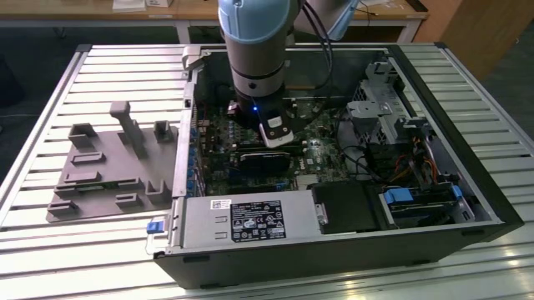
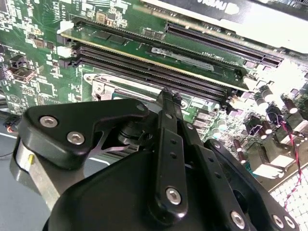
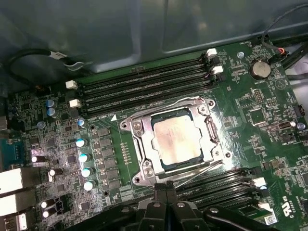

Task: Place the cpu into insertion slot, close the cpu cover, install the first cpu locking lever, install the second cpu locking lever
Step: 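Install the second cpu locking lever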

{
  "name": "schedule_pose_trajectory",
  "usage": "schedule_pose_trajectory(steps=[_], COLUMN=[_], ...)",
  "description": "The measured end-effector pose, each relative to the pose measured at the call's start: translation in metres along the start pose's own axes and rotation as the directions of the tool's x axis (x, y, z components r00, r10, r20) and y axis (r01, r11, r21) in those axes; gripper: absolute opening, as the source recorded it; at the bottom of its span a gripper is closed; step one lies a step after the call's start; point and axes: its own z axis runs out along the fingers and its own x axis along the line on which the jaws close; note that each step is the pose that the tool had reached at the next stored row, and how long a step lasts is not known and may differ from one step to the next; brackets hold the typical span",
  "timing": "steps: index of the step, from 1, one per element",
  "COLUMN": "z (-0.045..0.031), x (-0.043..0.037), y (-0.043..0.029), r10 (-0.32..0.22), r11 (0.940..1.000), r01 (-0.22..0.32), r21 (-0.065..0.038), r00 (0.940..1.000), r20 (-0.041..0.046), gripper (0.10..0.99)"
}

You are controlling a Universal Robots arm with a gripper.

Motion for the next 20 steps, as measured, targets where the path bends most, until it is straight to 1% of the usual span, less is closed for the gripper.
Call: schedule_pose_trajectory(steps=[2,4,7,9,10,15,20], z=[0.0009,0.0011,0.0012,0.0013,0.0014,0.0013,0.0016], x=[0.0001,0.0002,0.0001,-0.0001,0.0,-0.001,-0.0014], y=[-0.0011,-0.0011,-0.0011,-0.0017,-0.0018,-0.0051,-0.0094], r10=[0.001,0.002,0.002,0.002,0.002,0.002,0.003], r11=[0.9999,0.9998,0.9998,0.9998,0.9998,0.9997,0.9993], r01=[-0.001,-0.002,-0.002,-0.002,-0.002,-0.002,-0.003], r21=[-0.012,-0.018,-0.019,-0.022,-0.022,-0.026,-0.036], r00=[1.0,1.0,1.0,1.0,1.0,1.0,0.9999], r20=[-0.0034,-0.005,-0.0052,-0.0061,-0.0061,-0.0073,-0.0103], gripper=[0.102,0.102,0.102,0.102,0.102,0.102,0.102])
